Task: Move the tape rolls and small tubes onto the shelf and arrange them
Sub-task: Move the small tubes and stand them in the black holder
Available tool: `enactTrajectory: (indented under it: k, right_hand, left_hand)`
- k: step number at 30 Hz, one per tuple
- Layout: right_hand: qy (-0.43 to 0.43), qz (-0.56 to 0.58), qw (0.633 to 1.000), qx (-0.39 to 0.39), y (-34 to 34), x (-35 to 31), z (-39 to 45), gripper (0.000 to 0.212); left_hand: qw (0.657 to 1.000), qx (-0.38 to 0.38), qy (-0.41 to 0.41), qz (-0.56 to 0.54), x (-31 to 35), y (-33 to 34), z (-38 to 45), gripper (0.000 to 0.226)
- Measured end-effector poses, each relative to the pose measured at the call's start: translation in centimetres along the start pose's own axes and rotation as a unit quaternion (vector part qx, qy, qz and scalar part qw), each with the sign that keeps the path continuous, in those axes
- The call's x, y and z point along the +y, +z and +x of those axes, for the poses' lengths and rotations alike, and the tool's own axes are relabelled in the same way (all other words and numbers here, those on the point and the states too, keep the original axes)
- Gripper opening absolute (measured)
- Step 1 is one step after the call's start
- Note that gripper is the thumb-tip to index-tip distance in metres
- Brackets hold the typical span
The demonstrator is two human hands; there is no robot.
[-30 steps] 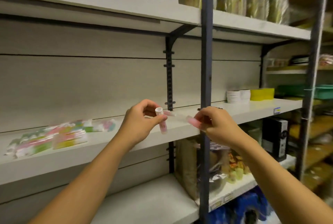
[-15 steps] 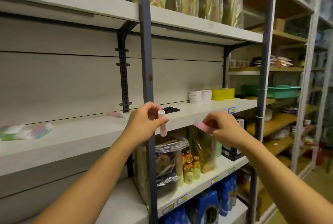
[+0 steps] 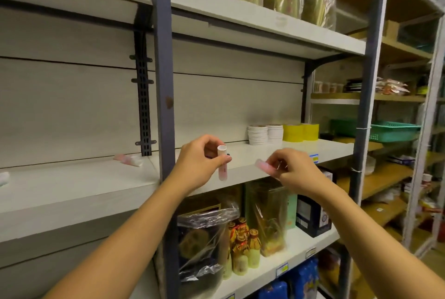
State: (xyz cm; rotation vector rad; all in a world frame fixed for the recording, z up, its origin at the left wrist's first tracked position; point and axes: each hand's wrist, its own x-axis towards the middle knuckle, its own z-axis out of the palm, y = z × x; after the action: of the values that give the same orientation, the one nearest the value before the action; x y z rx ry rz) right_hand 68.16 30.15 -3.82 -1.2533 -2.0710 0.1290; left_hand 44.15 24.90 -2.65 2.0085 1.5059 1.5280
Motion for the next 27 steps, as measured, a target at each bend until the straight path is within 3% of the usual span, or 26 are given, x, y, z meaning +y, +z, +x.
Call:
enactTrajectory:
  k: [3,16,27]
  right_hand:
    - [-0.021,0.010,1.000,0.006,0.2,0.8,3.4,0.034]
    - [-0.114,0.098,0.989,0.014,4.2,5.3,15.5,0.043]
    - [-0.170,0.162,0.968,-0.089,9.2,7.5,25.7,0.031]
  left_hand:
    - [1.000,0.011,-0.015,0.000,-0.9,1.1,2.7,0.026]
    - [0.991,0.112,-0.069,-0.007,-4.0,3.9,11.4,0.024]
    - [0.966,0.224,-0.112,-0.066,-7.4,3.7,17.0,0.029]
